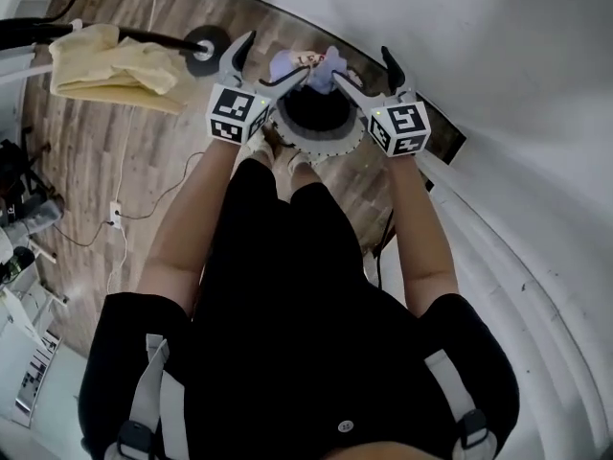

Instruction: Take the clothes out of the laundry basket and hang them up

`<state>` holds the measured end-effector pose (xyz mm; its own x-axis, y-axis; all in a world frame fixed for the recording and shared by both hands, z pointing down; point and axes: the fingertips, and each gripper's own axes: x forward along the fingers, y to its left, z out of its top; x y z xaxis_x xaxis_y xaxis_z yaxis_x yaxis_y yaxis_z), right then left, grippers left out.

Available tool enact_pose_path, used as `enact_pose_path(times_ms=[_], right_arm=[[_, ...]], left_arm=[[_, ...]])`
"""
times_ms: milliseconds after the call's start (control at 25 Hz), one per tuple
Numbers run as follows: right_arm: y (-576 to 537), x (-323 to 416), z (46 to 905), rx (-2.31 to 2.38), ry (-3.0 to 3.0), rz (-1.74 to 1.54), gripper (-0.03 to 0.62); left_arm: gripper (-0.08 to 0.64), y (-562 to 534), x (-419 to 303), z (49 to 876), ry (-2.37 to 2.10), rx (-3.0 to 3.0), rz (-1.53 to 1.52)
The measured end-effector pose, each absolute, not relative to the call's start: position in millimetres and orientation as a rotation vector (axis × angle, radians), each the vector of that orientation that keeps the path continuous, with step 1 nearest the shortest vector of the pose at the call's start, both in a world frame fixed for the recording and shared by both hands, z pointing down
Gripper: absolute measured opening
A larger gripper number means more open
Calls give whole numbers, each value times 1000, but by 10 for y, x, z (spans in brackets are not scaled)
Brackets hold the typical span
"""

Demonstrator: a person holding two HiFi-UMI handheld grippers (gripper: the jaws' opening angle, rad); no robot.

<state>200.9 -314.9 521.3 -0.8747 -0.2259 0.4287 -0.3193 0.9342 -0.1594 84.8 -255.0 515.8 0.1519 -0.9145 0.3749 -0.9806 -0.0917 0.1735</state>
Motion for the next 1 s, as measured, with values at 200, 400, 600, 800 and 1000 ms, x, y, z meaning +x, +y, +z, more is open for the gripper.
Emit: enact_pose_path(times_ms=[200,400,600,800,1000], right_arm=[[-3261,1865,6172,332,-2584,372,468],[-3432,1708,7242,299,-2489,424,427],[-3504,1696,8268,288,-2352,446,398],[-3540,1712,9067,300,-2230,501,380],[-3593,1729,9652,354,-2124,576,364]], left_arm=[[514,-2714,739,6129,-1729,1995,312],[513,-2858,644,7258,-1616,1939,399],[509,-2894,689,8237,-1490,1887,507],[497,-2883,723,9018,-1415,1767,558],[491,-2863,772,9566,-1384,1623,559]])
